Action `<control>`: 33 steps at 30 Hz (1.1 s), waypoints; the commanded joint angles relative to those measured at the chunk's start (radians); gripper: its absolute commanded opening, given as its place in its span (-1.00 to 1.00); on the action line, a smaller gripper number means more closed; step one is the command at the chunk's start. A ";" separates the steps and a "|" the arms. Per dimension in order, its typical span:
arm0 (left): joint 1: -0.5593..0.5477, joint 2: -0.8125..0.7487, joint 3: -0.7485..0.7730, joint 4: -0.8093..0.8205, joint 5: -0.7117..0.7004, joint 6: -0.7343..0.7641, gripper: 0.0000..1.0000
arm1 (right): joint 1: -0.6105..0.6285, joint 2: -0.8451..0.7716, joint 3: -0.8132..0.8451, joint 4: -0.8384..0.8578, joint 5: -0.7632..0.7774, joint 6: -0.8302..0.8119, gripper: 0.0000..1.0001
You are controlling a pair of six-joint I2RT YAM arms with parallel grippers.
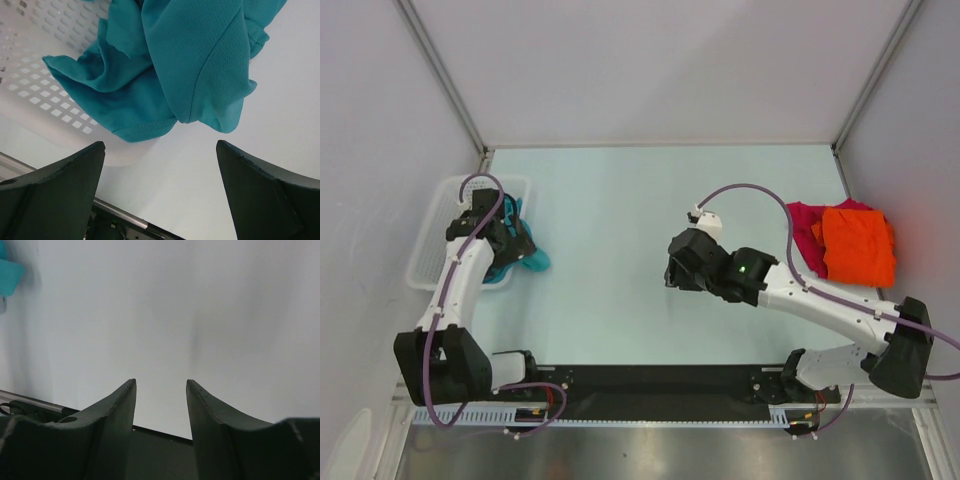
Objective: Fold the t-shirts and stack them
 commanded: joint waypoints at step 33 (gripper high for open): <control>-0.080 0.084 -0.198 0.293 0.374 0.027 -1.00 | -0.068 -0.248 -0.083 -0.014 0.030 -0.022 0.01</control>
